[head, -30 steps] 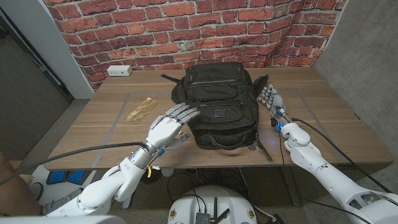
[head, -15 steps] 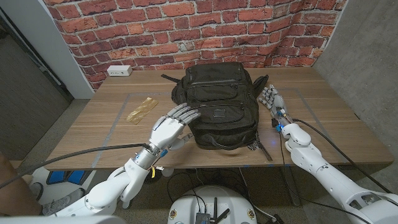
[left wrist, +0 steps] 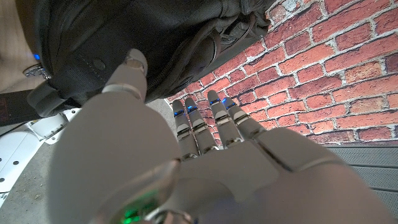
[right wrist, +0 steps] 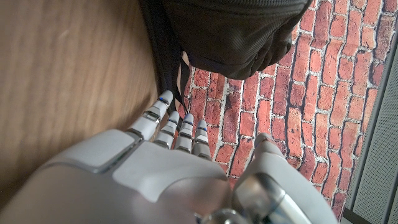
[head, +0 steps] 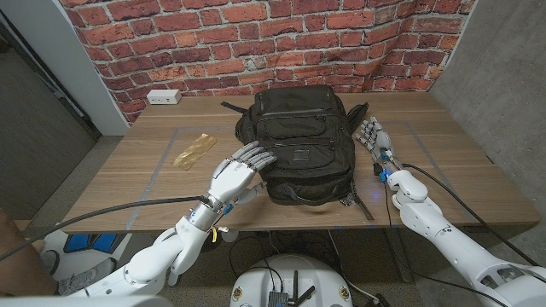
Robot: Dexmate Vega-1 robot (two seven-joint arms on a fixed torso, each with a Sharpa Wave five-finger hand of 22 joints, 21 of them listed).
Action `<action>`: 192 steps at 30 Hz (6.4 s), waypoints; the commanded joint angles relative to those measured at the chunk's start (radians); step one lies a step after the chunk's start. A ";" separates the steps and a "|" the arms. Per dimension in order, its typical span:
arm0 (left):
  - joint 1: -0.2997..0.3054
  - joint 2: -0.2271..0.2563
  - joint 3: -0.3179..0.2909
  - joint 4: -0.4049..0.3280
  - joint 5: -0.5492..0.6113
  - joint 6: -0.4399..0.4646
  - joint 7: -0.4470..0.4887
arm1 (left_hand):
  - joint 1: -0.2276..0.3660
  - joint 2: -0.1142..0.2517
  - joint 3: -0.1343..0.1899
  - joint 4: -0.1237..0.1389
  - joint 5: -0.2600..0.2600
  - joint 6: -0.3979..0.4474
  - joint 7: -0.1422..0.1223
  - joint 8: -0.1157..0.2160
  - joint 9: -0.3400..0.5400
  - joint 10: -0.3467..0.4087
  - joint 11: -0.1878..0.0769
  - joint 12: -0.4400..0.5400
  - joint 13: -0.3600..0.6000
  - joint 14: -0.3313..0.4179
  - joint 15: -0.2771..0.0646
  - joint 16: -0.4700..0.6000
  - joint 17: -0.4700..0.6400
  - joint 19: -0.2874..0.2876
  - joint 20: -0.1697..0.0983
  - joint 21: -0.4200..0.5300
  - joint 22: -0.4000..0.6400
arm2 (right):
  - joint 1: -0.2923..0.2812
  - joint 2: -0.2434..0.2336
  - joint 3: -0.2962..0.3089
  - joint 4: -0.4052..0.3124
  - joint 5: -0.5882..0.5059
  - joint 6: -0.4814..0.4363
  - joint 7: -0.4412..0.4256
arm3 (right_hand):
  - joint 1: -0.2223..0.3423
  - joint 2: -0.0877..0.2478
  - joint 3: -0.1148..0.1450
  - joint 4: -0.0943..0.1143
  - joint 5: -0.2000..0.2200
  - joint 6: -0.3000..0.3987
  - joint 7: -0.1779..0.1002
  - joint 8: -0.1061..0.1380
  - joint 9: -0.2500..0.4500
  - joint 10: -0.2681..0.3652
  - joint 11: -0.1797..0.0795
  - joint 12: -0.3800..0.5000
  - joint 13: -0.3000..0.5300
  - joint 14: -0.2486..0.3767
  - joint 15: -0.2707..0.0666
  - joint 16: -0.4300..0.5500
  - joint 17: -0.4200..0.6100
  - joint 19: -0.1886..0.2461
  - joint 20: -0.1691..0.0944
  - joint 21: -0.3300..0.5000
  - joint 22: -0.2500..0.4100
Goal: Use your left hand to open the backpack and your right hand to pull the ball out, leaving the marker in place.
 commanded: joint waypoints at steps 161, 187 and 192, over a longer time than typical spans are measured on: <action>-0.430 -0.206 -0.031 0.110 -0.452 -0.128 -0.311 | -0.077 0.160 0.142 -0.017 -0.007 0.656 -0.026 0.018 0.011 0.716 -0.032 -0.008 0.017 0.678 -0.194 0.005 0.015 0.322 -0.157 0.014 0.007 | -0.070 -0.033 0.021 -0.187 -0.010 -0.107 -0.147 | -0.001 0.042 0.013 -0.017 -0.005 0.019 -0.004 0.000 0.003 0.010 -0.001 0.000 0.002 0.005 -0.004 0.015 0.006 0.006 -0.001 0.003 0.001; -0.576 -0.293 0.009 0.254 -0.590 -0.194 -0.349 | -0.078 0.160 0.149 -0.017 -0.007 0.655 -0.020 0.017 0.013 0.720 -0.032 -0.009 0.017 0.688 -0.194 0.006 0.015 0.327 -0.157 0.014 0.007 | -0.108 -0.045 0.034 -0.241 -0.054 -0.097 -0.226 | 0.001 0.043 0.015 -0.020 -0.006 0.018 -0.002 -0.001 0.003 0.009 -0.002 0.000 0.002 0.004 -0.006 0.015 0.007 0.007 -0.002 0.003 0.001; -0.580 -0.300 0.007 0.254 -0.613 -0.188 -0.352 | -0.078 0.160 0.150 -0.018 -0.007 0.655 -0.019 0.017 0.013 0.720 -0.033 -0.009 0.017 0.689 -0.194 0.006 0.015 0.328 -0.157 0.014 0.007 | -0.119 -0.056 0.036 -0.263 -0.064 -0.098 -0.231 | 0.001 0.043 0.015 -0.020 -0.006 0.018 -0.002 -0.001 0.003 0.009 -0.003 0.000 0.002 0.004 -0.007 0.016 0.007 0.007 -0.003 0.003 0.001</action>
